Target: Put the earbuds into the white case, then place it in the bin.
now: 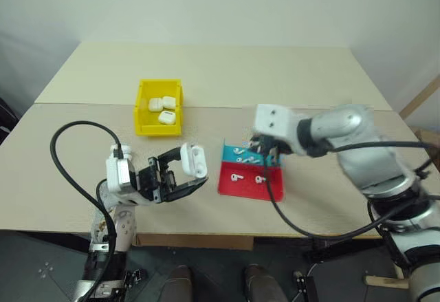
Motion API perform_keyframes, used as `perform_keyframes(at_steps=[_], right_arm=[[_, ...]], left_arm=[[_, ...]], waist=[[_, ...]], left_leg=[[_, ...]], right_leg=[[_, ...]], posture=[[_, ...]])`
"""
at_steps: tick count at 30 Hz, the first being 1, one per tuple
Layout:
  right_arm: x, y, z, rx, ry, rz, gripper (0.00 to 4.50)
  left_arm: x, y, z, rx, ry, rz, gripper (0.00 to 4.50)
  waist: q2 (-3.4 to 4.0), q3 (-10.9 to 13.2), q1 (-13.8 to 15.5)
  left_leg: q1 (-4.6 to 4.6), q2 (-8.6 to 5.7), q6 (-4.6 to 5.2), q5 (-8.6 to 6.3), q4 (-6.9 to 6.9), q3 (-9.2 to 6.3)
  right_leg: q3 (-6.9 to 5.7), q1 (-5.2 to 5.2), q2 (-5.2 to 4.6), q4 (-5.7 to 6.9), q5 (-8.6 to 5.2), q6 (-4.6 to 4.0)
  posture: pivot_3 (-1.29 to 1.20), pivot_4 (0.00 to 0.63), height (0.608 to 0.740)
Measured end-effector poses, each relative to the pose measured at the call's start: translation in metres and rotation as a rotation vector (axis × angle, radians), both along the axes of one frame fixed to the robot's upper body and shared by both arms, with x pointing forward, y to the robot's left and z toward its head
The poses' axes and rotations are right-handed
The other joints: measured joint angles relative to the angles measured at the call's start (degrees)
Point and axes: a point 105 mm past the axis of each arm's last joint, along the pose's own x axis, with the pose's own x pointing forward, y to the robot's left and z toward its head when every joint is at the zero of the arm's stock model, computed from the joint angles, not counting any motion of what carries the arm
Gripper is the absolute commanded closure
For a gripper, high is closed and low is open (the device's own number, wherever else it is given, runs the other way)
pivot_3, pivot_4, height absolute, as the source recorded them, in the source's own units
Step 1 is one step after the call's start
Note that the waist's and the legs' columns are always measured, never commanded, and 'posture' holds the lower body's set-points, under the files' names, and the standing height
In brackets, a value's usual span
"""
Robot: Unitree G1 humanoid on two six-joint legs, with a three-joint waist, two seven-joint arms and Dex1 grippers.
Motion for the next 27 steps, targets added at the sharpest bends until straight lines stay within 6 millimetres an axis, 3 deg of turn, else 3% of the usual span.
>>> perform_keyframes(at_steps=[3, 7, 14, 27], right_arm=[[-0.003, -0.013, 0.019, 0.096, -0.048, -0.027, 3.41], [-0.008, -0.02, 0.027, 0.17, -0.079, -0.026, 3.41], [-0.033, -0.004, 0.047, 0.405, -0.186, 0.152, 3.41], [-0.071, -0.006, 0.063, 0.752, -0.244, 0.434, 3.41]], left_arm=[[-0.005, -0.011, 0.013, 0.014, -0.006, -0.037, 1.73], [-0.012, -0.024, 0.016, -0.004, 0.014, -0.093, 1.73], [-0.018, -0.036, 0.02, -0.009, 0.043, -0.125, 1.73], [-0.025, -0.038, 0.019, -0.028, 0.076, -0.14, 1.73]], waist=[[0.0, 0.0, -0.1], [0.0, 0.0, -0.3], [0.0, 0.0, -0.3], [0.01, 0.0, -0.3]], left_leg=[[0.02, -0.01, 0.0, 0.0, 0.0, 0.01], [0.09, 0.0, 0.0, 0.0, 0.0, 0.02], [0.05, -0.01, 0.01, 0.0, 0.0, 0.02], [0.29, 0.02, 0.01, 0.0, 0.0, -0.02]], right_leg=[[0.02, 0.02, -0.01, 0.01, 0.0, 0.0], [0.02, 0.06, 0.01, 0.05, 0.0, 0.0], [0.04, 0.07, 0.02, 0.0, 0.0, 0.01], [0.0, 0.39, 0.06, -0.07, 0.01, 0.02]], posture=[[0.0, 0.15, 0.74], [0.0, 0.15, 0.74], [0.0, 0.15, 0.74], [0.0, 0.15, 0.74]])
